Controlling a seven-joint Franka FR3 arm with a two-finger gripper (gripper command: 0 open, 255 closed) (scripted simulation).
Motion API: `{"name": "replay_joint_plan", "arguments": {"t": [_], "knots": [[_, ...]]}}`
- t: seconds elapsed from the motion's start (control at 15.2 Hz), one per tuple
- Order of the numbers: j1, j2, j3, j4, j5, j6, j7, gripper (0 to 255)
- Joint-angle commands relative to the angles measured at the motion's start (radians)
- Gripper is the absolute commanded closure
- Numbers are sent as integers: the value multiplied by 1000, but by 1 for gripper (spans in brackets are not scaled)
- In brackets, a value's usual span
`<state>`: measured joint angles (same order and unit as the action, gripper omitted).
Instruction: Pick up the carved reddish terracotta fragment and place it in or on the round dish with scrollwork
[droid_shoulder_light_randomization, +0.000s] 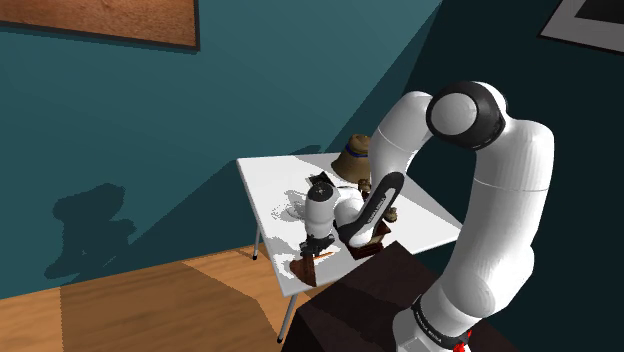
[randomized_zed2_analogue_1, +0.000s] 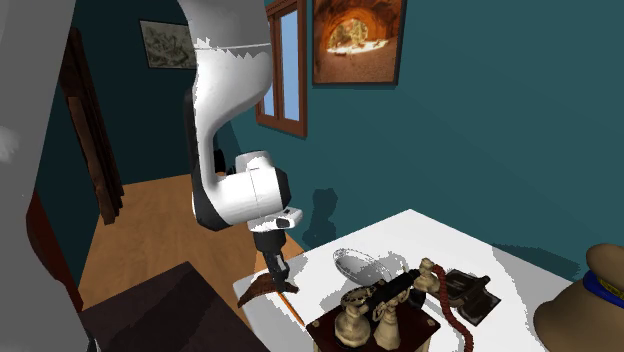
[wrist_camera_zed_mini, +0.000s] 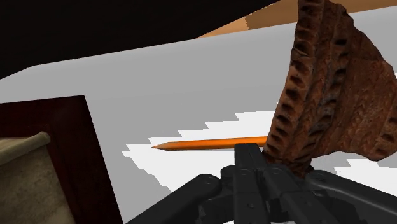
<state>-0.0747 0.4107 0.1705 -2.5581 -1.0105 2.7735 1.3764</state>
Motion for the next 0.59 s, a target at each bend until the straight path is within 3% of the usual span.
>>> {"name": "replay_joint_plan", "arguments": {"t": [0.0, 0.07, 0.13, 0.2, 0.26, 0.33, 0.4, 0.53], "knots": [[0, 0, 0, 0, 0, 0, 0, 255], [0, 0, 0, 0, 0, 0, 0, 255], [0, 0, 0, 0, 0, 0, 0, 0], [-47, 27, 86, 68, 206, -112, -165, 0], [-77, 70, 147, 158, 343, -237, -271, 0], [-94, 126, 186, 264, 436, -366, -339, 0], [-96, 193, 207, 382, 505, -495, -387, 0], [-98, 204, 206, 383, 496, -489, -382, 0]]}}
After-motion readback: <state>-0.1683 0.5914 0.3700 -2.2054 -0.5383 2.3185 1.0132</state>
